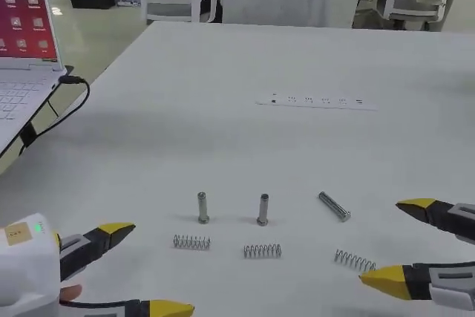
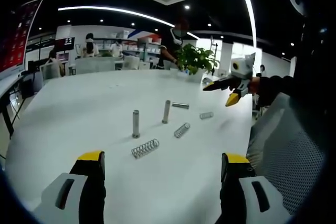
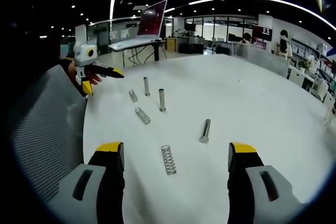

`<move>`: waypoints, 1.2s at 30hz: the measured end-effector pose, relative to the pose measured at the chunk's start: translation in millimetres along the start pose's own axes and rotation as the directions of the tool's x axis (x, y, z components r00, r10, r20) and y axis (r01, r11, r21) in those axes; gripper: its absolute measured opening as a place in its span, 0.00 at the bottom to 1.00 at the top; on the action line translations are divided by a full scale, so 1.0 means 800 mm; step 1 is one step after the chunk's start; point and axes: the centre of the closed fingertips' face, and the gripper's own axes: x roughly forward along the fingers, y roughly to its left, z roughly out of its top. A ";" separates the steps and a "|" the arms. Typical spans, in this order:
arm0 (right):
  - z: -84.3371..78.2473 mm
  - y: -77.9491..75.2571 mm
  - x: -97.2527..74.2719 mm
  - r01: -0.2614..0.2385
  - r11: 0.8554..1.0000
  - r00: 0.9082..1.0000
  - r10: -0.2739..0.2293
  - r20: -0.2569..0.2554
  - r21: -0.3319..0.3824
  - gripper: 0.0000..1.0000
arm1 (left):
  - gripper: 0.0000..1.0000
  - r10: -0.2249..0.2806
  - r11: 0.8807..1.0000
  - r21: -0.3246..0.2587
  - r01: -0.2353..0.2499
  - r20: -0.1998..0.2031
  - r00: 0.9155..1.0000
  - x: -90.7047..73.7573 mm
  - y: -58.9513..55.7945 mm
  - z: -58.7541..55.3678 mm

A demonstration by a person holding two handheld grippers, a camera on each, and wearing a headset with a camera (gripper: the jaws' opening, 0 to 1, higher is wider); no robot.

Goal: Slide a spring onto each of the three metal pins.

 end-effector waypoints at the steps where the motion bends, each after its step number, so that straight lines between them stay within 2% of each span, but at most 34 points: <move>1: 0.002 -0.001 0.000 0.001 1.000 1.000 -0.001 0.002 -0.003 0.81 | 0.89 0.001 1.000 0.001 -0.001 0.001 1.000 -0.001 0.000 0.001; 14: 0.024 -0.011 0.014 -0.012 0.999 1.000 0.011 -0.005 -0.042 0.79 | 0.89 0.014 1.000 -0.003 -0.014 0.004 1.000 -0.004 -0.003 0.001; 26: 0.046 -0.031 0.033 -0.006 0.997 1.000 0.005 -0.022 -0.072 0.70 | 0.89 0.026 1.000 -0.007 -0.026 0.013 1.000 -0.005 -0.003 0.002; 36: 0.043 -0.046 0.056 0.004 0.998 0.996 -0.008 -0.084 -0.056 0.59 | 0.88 0.034 0.999 -0.016 -0.034 0.019 0.999 -0.007 -0.005 0.002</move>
